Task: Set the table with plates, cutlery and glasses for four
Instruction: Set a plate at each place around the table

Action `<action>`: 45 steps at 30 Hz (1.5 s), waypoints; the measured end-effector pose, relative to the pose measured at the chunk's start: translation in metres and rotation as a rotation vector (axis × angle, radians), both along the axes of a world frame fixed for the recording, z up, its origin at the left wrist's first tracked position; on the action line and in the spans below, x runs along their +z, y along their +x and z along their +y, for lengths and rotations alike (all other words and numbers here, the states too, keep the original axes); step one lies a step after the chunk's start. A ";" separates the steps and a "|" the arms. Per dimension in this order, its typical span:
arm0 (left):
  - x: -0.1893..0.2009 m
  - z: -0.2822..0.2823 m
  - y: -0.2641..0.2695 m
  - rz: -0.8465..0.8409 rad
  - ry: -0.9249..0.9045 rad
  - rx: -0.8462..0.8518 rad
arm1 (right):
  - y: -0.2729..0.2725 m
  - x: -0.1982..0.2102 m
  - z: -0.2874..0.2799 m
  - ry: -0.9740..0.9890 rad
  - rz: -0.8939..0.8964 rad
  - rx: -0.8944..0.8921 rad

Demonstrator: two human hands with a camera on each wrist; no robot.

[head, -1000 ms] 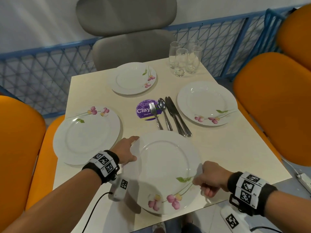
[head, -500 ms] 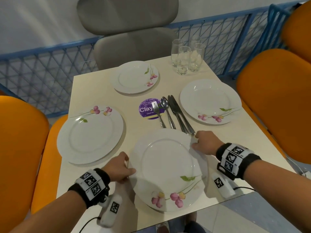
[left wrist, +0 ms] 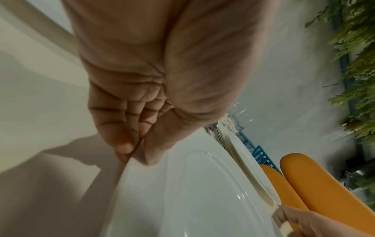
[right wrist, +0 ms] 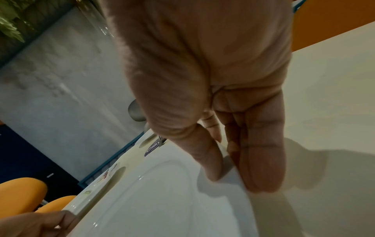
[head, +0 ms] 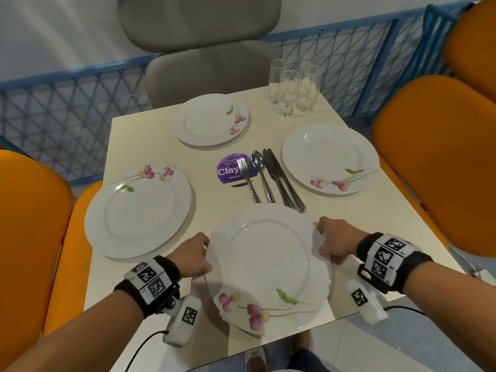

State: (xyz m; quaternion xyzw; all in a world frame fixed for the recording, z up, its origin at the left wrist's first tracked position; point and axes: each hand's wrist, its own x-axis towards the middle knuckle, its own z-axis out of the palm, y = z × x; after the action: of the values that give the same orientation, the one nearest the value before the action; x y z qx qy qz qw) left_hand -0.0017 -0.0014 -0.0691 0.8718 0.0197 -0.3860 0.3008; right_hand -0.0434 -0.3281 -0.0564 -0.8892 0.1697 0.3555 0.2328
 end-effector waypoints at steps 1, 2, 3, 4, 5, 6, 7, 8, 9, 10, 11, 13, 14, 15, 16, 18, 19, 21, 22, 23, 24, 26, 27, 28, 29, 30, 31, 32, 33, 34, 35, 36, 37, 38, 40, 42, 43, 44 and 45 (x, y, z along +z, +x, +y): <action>0.001 -0.003 0.005 -0.023 0.014 -0.025 | -0.004 -0.001 -0.002 -0.002 0.023 -0.007; 0.000 -0.007 0.009 -0.045 0.024 -0.048 | -0.008 -0.001 -0.003 -0.005 0.039 -0.011; 0.002 -0.011 0.013 -0.064 0.032 -0.072 | -0.012 -0.002 -0.004 0.000 0.053 -0.021; 0.003 -0.015 0.017 -0.082 0.042 -0.096 | -0.016 -0.001 -0.005 0.012 0.069 -0.031; 0.003 -0.018 0.020 -0.104 0.053 -0.116 | -0.019 -0.001 -0.005 0.040 0.086 -0.047; 0.003 -0.019 0.022 -0.130 0.059 -0.128 | -0.022 0.000 -0.005 0.070 0.110 -0.059; 0.003 -0.018 0.025 -0.157 0.061 -0.127 | -0.023 0.001 -0.005 0.082 0.130 -0.053; 0.001 -0.015 0.026 -0.178 0.062 -0.114 | -0.023 0.002 -0.005 0.069 0.133 -0.029; -0.001 -0.011 0.026 -0.188 0.067 -0.101 | -0.021 0.002 -0.004 0.048 0.118 -0.008; -0.002 -0.006 0.024 -0.188 0.074 -0.093 | -0.018 0.001 -0.004 0.028 0.085 0.005; -0.002 -0.002 0.019 -0.171 0.074 -0.084 | -0.013 0.000 -0.003 0.013 0.039 0.011; -0.004 0.004 0.008 -0.092 0.028 -0.038 | -0.003 -0.002 0.000 -0.034 -0.073 0.044; -0.004 0.007 0.000 -0.036 -0.020 0.000 | 0.002 -0.003 0.003 -0.060 -0.121 0.069; -0.003 0.008 -0.008 0.022 -0.074 0.036 | 0.006 -0.005 0.005 -0.071 -0.160 0.090; -0.002 0.008 -0.015 0.072 -0.121 0.059 | 0.009 -0.006 0.007 -0.071 -0.184 0.100; -0.001 0.008 -0.029 0.131 -0.176 0.064 | 0.011 -0.007 0.010 -0.076 -0.195 0.095; -0.001 0.007 -0.034 0.133 -0.191 0.070 | 0.011 -0.008 0.011 -0.080 -0.194 0.090; -0.005 0.008 -0.037 0.106 -0.201 0.101 | 0.009 -0.007 0.010 -0.078 -0.183 0.088; -0.007 0.008 -0.037 0.084 -0.203 0.114 | 0.008 -0.006 0.010 -0.070 -0.171 0.079; -0.009 0.009 -0.037 0.060 -0.203 0.119 | 0.007 -0.006 0.009 -0.054 -0.153 0.049; -0.010 0.009 -0.036 0.038 -0.207 0.128 | 0.004 -0.006 0.008 -0.031 -0.129 0.014; -0.011 0.009 -0.034 0.005 -0.224 0.154 | -0.001 -0.006 0.006 -0.007 -0.076 -0.042; -0.011 0.009 -0.033 -0.015 -0.222 0.151 | -0.004 -0.006 0.004 -0.002 -0.054 -0.058; -0.012 0.009 -0.031 -0.038 -0.213 0.137 | -0.007 -0.007 0.003 0.011 -0.036 -0.075; -0.013 0.010 -0.029 -0.059 -0.197 0.118 | -0.009 -0.007 0.002 0.032 -0.022 -0.096; -0.014 0.010 -0.026 -0.081 -0.183 0.097 | -0.012 -0.006 0.001 0.057 -0.007 -0.115; -0.015 0.011 -0.024 -0.105 -0.166 0.072 | -0.015 -0.006 0.001 0.085 0.008 -0.126; -0.015 0.012 -0.021 -0.132 -0.151 0.044 | -0.017 -0.006 0.002 0.106 0.026 -0.125; -0.016 0.012 -0.018 -0.158 -0.136 0.016 | -0.019 -0.005 0.002 0.122 0.042 -0.120; -0.016 0.012 -0.016 -0.179 -0.125 -0.007 | -0.020 -0.006 0.003 0.128 0.055 -0.115; -0.015 0.012 -0.013 -0.193 -0.117 -0.025 | -0.021 -0.006 0.003 0.134 0.062 -0.113; -0.014 0.012 -0.010 -0.204 -0.109 -0.039 | -0.021 -0.007 0.004 0.137 0.066 -0.111; -0.014 0.012 -0.008 -0.213 -0.100 -0.050 | -0.021 -0.008 0.005 0.140 0.070 -0.110; -0.014 0.012 -0.005 -0.221 -0.094 -0.062 | -0.021 -0.008 0.005 0.144 0.074 -0.108; -0.015 0.012 -0.002 -0.225 -0.094 -0.074 | -0.020 -0.009 0.006 0.146 0.079 -0.110; -0.016 0.011 0.000 -0.223 -0.091 -0.078 | -0.020 -0.010 0.005 0.129 0.085 -0.102; -0.016 0.010 0.001 -0.225 -0.086 -0.084 | -0.020 -0.011 0.004 0.120 0.088 -0.099; -0.016 0.009 0.002 -0.229 -0.081 -0.092 | -0.020 -0.011 0.003 0.118 0.089 -0.100; -0.016 0.008 0.003 -0.232 -0.080 -0.097 | -0.020 -0.011 0.003 0.121 0.090 -0.104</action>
State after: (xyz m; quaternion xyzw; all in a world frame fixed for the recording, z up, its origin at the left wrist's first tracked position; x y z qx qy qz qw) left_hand 0.0011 0.0061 -0.0847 0.8978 -0.0728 -0.2973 0.3167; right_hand -0.0636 -0.3252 -0.0670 -0.8466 0.2041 0.3922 0.2963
